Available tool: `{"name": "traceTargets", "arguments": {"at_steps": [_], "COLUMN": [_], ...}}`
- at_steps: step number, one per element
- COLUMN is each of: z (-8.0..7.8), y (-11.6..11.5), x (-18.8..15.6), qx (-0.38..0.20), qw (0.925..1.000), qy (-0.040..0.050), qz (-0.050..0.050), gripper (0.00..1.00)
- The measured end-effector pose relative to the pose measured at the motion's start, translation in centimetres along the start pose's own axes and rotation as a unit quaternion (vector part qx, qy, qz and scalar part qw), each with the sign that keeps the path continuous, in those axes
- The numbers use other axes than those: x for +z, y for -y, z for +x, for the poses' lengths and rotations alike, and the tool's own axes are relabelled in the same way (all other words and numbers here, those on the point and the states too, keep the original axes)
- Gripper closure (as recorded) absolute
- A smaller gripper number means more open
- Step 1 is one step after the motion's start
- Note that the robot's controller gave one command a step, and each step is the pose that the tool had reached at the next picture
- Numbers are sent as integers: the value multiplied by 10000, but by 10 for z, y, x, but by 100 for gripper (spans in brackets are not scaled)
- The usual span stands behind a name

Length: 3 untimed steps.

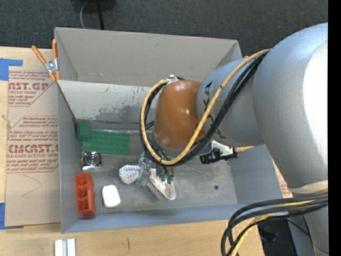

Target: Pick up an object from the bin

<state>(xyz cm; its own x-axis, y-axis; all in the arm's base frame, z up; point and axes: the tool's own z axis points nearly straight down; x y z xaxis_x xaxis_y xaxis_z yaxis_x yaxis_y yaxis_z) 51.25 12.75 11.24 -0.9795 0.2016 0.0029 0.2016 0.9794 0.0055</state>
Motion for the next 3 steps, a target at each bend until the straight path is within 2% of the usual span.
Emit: {"name": "traceTargets", "arguments": {"at_steps": [3], "z": [-1], "y": [-1], "x": [-32], "qx": [-1], "qw": [10000], "qy": [24], "qz": [-12], "gripper": [100]}}
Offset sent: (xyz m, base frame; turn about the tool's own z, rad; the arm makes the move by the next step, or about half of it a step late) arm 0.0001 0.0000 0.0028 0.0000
